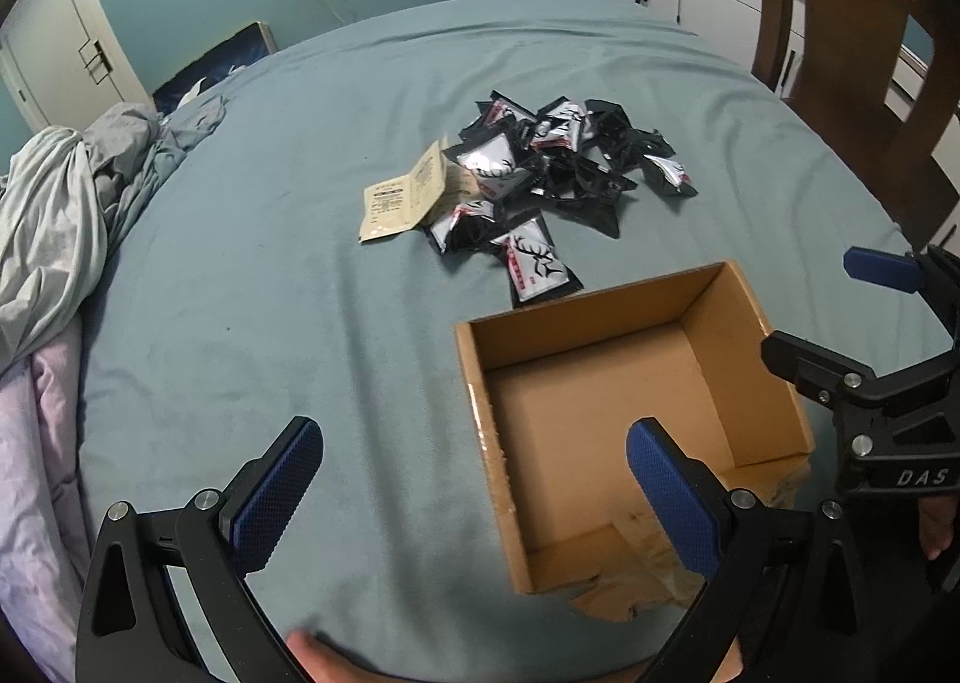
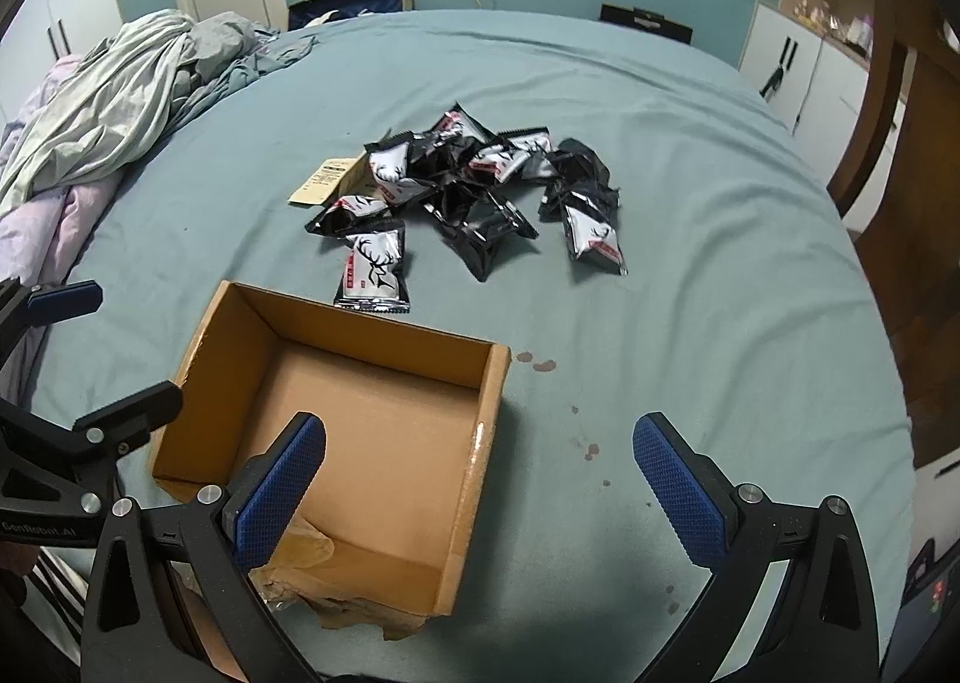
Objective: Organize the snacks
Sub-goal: 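Move the right gripper toward the pile of snack packets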
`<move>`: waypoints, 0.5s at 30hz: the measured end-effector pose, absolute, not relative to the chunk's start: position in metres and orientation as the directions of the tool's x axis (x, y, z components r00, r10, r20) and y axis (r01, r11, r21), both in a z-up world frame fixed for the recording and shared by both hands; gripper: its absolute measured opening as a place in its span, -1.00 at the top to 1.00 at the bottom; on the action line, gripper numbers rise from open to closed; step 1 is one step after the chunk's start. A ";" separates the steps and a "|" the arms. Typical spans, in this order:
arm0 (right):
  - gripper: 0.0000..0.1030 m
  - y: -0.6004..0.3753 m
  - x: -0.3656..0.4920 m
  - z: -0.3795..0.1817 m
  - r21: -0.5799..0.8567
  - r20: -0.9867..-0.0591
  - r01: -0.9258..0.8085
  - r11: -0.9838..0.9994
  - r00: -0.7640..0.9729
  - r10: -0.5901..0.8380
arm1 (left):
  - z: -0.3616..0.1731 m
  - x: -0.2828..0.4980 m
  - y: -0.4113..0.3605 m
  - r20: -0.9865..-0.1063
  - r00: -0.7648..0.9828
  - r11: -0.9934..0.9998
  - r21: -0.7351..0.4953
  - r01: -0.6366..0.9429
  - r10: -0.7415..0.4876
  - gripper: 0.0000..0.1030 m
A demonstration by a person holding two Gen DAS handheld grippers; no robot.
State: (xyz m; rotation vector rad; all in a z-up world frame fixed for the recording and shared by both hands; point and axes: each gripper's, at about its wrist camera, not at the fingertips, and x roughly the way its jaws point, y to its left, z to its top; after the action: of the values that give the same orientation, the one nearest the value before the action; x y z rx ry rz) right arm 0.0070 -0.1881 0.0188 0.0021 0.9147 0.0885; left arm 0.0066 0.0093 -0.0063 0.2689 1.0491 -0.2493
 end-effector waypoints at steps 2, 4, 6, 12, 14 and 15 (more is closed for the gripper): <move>-1.00 -0.191 0.008 0.019 0.057 -0.795 -0.070 0.996 0.600 0.088 | -0.005 0.009 0.012 -0.874 0.481 0.942 0.098 0.320 -0.072 -1.00; -1.00 -0.193 0.008 0.020 0.064 -0.798 -0.063 0.996 0.597 0.089 | -0.005 0.010 0.014 -0.871 0.487 0.945 0.100 0.311 -0.068 -1.00; -1.00 -0.195 0.007 0.021 0.069 -0.801 -0.064 0.996 0.591 0.094 | -0.004 0.009 0.014 -0.868 0.493 0.943 0.113 0.312 -0.059 -1.00; -1.00 -0.206 0.023 0.023 0.076 -0.803 -0.071 0.995 0.587 0.104 | -0.003 0.009 0.016 -0.865 0.497 0.943 0.105 0.314 -0.069 -1.00; -1.00 -0.213 0.035 0.020 0.090 -0.816 -0.063 0.994 0.568 0.110 | -0.002 0.011 0.017 -0.866 0.494 0.944 0.100 0.313 -0.072 -1.00; -1.00 -0.217 0.043 0.018 0.095 -0.825 -0.055 0.994 0.555 0.110 | -0.002 0.012 0.017 -0.867 0.493 0.945 0.096 0.312 -0.075 -1.00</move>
State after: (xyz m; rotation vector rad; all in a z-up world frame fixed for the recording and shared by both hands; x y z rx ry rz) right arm 0.0432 -0.2171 0.0175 0.0606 0.9782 0.0978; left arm 0.0117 0.0170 -0.0021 0.2539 1.0315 -0.2378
